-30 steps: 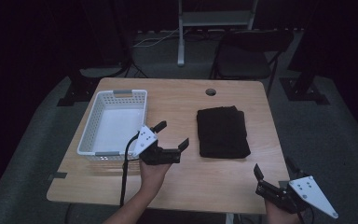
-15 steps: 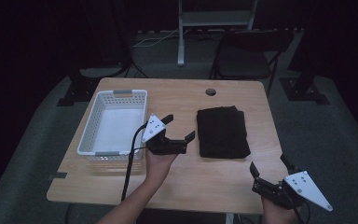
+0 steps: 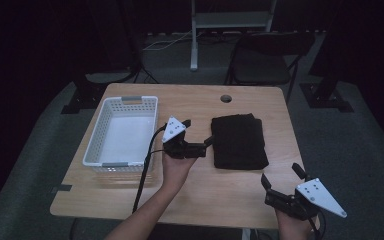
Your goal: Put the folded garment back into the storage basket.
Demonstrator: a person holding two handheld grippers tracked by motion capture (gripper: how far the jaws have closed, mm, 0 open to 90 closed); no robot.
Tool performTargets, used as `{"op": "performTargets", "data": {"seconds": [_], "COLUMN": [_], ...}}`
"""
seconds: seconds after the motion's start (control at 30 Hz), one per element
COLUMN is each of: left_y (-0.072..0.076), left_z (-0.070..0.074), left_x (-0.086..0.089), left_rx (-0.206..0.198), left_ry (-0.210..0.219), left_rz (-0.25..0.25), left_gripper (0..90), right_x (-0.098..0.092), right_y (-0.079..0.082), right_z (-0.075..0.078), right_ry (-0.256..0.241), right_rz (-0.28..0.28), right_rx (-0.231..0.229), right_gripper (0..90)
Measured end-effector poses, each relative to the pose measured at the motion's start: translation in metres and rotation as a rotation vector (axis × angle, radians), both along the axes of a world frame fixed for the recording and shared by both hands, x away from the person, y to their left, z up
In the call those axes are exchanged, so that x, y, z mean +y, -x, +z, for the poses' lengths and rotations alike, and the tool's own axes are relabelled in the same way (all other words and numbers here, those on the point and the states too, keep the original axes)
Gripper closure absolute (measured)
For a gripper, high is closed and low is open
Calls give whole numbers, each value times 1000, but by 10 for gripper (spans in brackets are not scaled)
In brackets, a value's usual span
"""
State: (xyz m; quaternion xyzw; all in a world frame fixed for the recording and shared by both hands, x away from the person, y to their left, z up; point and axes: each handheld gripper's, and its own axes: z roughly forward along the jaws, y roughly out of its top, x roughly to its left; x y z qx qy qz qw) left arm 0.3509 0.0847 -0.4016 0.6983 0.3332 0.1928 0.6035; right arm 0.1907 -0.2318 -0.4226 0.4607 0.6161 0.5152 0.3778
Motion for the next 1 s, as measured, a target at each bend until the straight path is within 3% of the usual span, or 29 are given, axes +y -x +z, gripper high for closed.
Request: {"op": "performTargets", "data": {"seconds": [0.17,0.33,0.43,0.5,0.6,1.0], "left_y": [-8,-19,-27,-31,-36,-54], "left_z": [-2,-5,-8,-10,-13,-27], "left_x": [-1,-3,-6,-7,-9,-16], "left_rx": [18,62,111,139,160,242], "left_ry": [14,30,35,26,-1,26], "left_rz": [19,60,47,39,43,60], "left_gripper": [7,7,7,6,6,7], "right_x": [-3,-8,-11,-13,-12,-11], "right_y": [-1,2,2,-1,-5,-11], "right_z": [1,4,7,8,7,7], "right_ry": [-7,3,4,-2,7,2], "right_rz": [-7,-27,-35,-8,4,-3], "right_rx": [17,13,15,36,60,84], "right_gripper": [49,49,49,49,49,50]}}
